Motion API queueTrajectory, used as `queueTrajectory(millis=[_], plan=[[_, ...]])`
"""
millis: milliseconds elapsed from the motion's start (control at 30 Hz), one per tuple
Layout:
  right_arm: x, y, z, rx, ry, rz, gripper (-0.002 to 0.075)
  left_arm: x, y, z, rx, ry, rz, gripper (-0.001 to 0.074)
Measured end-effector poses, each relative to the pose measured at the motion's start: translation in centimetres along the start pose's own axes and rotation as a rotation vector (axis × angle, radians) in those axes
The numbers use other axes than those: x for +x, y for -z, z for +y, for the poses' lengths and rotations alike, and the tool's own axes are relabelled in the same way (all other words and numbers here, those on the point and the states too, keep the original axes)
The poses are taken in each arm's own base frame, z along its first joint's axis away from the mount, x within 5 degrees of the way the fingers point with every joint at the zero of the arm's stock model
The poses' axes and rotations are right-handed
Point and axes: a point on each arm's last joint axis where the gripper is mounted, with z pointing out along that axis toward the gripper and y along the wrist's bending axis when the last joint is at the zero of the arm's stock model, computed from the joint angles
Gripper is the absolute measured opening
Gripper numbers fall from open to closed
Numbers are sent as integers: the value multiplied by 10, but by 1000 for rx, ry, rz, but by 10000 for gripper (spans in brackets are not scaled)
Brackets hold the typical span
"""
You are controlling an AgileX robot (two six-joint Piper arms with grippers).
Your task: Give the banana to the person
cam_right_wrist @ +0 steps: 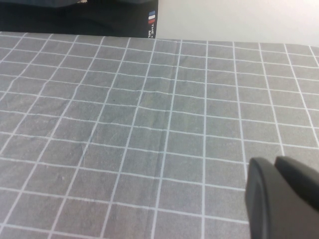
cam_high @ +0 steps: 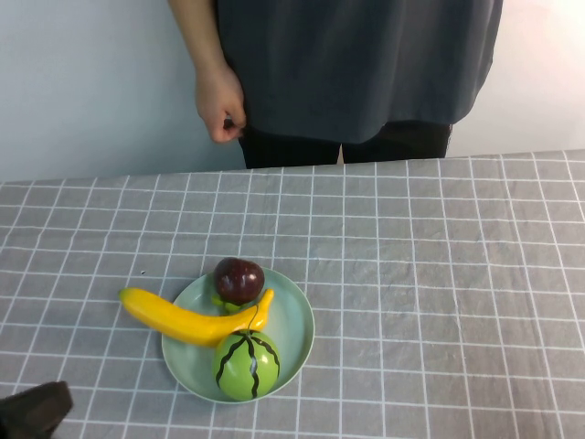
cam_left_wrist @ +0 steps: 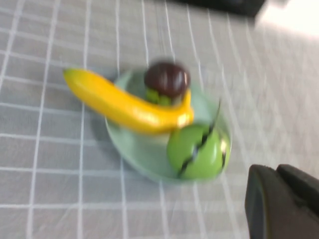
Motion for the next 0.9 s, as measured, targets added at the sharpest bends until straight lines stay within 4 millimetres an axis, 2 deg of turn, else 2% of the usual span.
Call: queueTrajectory(millis=[233, 433, 667, 800, 900], plan=[[0, 0, 0, 0, 0, 0, -6, -42, -23, -12, 39, -278, 361, -3], [0, 0, 0, 0, 0, 0, -6, -70, -66, -14, 153, -469, 646, -3], [0, 0, 0, 0, 0, 0, -6, -75, -129, -24, 258, -792, 863, -3], [0, 0, 0, 0, 0, 0, -6, -73, -164, -27, 274, -992, 971, -3], [0, 0, 0, -2, -6, 0, -6, -78, -185, -24, 249, -1073, 1000, 0]])
